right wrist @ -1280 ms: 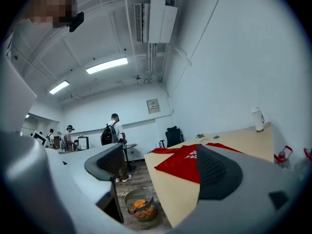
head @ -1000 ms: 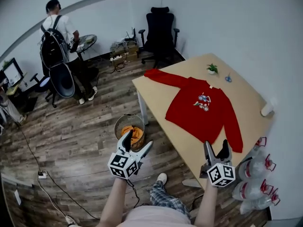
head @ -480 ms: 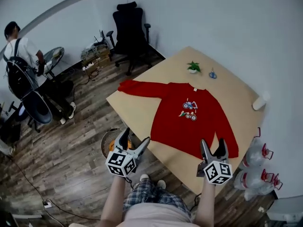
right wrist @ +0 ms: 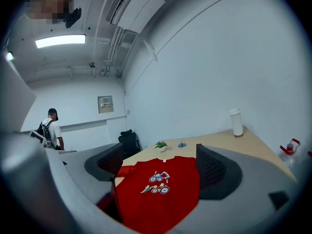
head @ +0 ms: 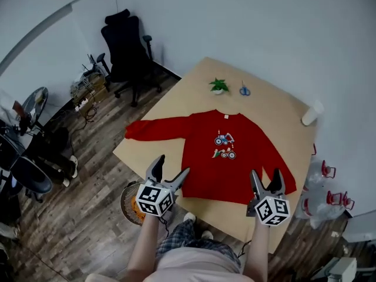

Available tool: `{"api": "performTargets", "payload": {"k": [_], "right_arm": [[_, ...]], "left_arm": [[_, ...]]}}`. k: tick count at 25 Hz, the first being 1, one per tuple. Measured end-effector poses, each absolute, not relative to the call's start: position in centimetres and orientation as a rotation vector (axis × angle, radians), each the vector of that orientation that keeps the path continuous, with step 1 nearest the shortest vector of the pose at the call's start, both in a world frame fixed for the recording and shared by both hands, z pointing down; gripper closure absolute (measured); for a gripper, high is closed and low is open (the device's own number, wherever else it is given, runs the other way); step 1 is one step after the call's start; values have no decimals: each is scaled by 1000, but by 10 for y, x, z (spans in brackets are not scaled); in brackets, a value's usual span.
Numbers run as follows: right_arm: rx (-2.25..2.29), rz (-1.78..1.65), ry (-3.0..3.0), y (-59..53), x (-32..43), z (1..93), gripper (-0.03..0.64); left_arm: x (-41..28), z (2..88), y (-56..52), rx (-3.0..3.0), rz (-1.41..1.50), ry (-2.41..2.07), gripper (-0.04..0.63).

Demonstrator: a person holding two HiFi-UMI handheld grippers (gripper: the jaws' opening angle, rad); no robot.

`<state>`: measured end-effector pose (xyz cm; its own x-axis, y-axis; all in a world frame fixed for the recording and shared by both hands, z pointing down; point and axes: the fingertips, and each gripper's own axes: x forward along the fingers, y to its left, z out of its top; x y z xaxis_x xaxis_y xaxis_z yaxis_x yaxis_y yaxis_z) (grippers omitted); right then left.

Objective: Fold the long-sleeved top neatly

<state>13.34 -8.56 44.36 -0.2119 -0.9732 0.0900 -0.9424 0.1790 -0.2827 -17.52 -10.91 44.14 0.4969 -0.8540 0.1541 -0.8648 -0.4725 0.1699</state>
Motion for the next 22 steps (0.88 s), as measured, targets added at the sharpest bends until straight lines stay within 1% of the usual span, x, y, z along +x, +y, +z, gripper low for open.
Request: {"api": "performTargets", "payload": {"k": [10, 16, 22], "right_arm": [[-2053, -406, 2186, -96, 141, 446, 164], [-2062, -410, 2190, -104, 148, 441, 169], [-1976, -407, 2291, -139, 122, 435, 170]], "left_arm": [[-160, 446, -166, 2600, 101, -1296, 186], [-157, 447, -181, 2564, 101, -1320, 186], [-187, 449, -198, 2489, 109, -1445, 186]]}}
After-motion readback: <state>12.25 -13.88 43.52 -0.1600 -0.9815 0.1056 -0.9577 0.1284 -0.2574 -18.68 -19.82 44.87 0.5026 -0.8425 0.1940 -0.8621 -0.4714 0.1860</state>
